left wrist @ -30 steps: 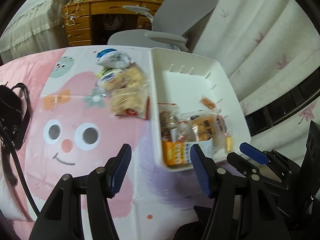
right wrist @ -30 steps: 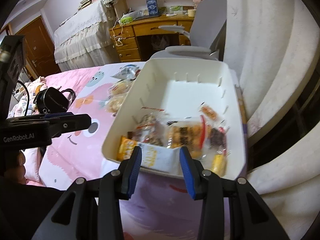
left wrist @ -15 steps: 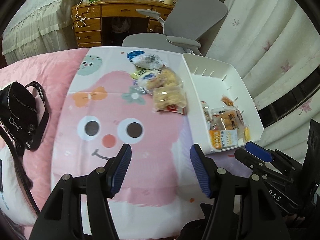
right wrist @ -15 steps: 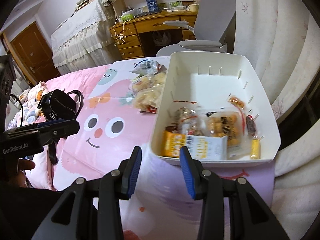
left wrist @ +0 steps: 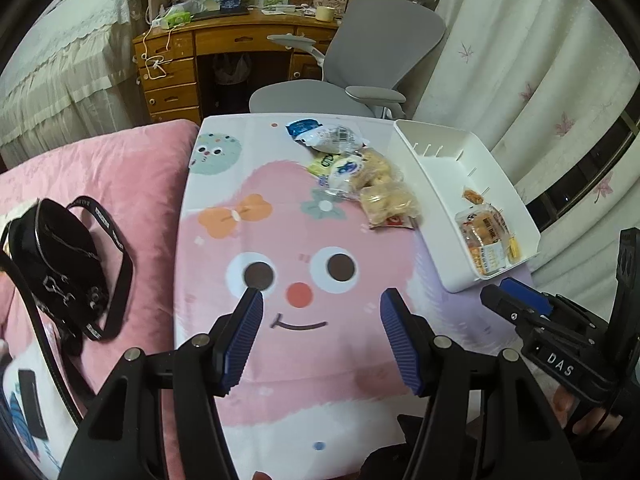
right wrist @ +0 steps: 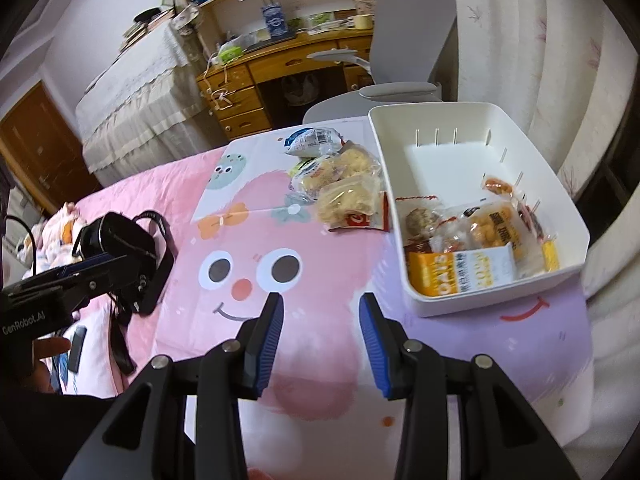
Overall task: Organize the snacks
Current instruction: 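Withdraw both tools from the white tray, then move the left tool toward the blueberry bread bag while the right tool approaches the clear bread bags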
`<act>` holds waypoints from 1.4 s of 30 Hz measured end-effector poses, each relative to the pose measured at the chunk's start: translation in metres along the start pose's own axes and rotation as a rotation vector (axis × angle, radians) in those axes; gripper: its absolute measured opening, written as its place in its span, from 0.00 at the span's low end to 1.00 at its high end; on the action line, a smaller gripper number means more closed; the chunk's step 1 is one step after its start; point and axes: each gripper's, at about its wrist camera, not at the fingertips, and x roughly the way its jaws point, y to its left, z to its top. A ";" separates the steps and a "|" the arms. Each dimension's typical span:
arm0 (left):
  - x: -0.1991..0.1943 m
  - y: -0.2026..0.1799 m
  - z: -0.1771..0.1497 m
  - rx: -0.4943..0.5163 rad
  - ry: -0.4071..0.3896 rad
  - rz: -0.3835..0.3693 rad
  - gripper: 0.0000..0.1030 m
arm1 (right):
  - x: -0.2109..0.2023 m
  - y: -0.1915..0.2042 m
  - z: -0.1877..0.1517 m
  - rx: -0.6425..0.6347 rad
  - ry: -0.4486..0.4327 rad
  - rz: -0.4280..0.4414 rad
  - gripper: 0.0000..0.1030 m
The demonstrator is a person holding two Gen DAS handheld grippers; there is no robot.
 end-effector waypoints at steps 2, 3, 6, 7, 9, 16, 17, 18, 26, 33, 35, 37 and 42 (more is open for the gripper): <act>0.002 0.011 0.003 0.012 0.008 -0.007 0.58 | 0.003 0.008 -0.001 0.029 -0.004 -0.004 0.38; 0.003 0.016 0.005 0.019 0.011 -0.009 0.58 | 0.005 0.012 -0.001 0.044 -0.005 -0.005 0.38; 0.007 0.028 0.012 0.039 0.017 -0.011 0.58 | 0.012 0.023 0.002 0.093 -0.010 -0.012 0.38; 0.009 0.030 0.015 0.044 0.019 -0.011 0.58 | 0.013 0.027 0.003 0.103 -0.011 -0.012 0.38; 0.013 0.035 0.020 0.047 0.023 -0.010 0.58 | 0.018 0.033 0.008 0.137 -0.014 -0.001 0.38; 0.034 0.049 0.053 0.071 0.035 -0.004 0.58 | 0.043 0.034 0.024 0.275 -0.012 0.010 0.38; 0.037 0.050 0.057 0.075 0.037 -0.004 0.58 | 0.047 0.032 0.025 0.297 -0.011 0.010 0.38; 0.041 0.051 0.063 0.078 0.038 -0.003 0.58 | 0.052 0.029 0.027 0.328 -0.009 0.011 0.38; 0.081 0.043 0.110 0.149 0.062 0.001 0.58 | 0.093 0.003 0.041 0.506 -0.007 -0.008 0.38; 0.137 0.023 0.150 0.199 0.110 -0.015 0.58 | 0.132 -0.016 0.053 0.594 -0.004 -0.031 0.38; 0.151 0.017 0.155 0.207 0.125 -0.028 0.58 | 0.142 -0.021 0.053 0.616 -0.011 -0.039 0.38; 0.167 0.010 0.160 0.221 0.136 -0.036 0.59 | 0.153 -0.026 0.053 0.633 -0.010 -0.047 0.38; 0.202 -0.003 0.164 0.244 0.161 -0.069 0.65 | 0.171 -0.033 0.056 0.636 -0.031 -0.056 0.38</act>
